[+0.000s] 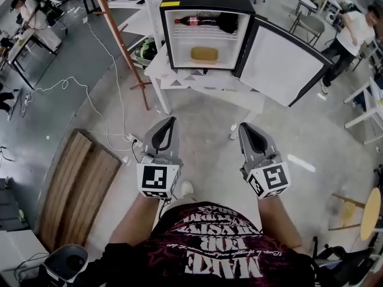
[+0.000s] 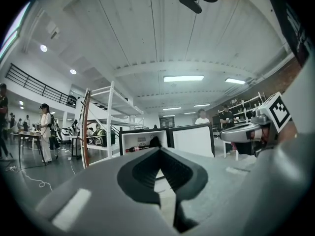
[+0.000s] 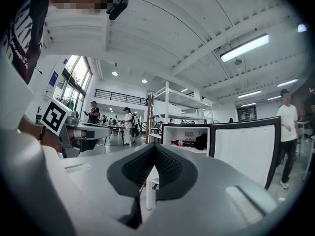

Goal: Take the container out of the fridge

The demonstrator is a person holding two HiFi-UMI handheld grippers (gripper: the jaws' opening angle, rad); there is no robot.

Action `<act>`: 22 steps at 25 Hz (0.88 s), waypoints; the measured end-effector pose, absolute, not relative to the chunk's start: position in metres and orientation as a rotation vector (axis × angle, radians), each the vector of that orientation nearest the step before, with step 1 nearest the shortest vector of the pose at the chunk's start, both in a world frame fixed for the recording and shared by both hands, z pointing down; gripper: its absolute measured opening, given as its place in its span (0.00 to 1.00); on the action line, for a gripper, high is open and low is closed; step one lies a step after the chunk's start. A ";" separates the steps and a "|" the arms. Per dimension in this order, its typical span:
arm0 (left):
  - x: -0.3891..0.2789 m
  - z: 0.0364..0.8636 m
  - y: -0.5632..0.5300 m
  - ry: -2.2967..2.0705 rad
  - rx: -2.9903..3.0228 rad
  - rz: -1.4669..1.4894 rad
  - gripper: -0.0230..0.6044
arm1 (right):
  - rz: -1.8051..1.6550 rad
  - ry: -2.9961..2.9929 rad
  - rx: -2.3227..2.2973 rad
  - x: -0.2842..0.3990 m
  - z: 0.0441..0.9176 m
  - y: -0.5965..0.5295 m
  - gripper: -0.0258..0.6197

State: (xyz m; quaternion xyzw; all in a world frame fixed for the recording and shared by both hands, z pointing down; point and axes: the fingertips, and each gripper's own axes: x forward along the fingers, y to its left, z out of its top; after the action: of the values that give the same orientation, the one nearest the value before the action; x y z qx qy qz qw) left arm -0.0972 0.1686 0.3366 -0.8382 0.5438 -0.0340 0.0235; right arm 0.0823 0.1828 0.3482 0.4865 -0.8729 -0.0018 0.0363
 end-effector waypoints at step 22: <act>-0.138 0.342 0.096 1.536 -2.701 -0.087 0.04 | 0.000 -2.589 1.625 0.037 0.349 0.128 0.08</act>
State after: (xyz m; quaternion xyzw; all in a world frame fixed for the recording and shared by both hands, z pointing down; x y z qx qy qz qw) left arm -0.1383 0.0958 0.3424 -0.8688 0.4941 -0.0279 0.0167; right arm 0.0368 0.1279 0.3487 0.5312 -0.8462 -0.0001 0.0425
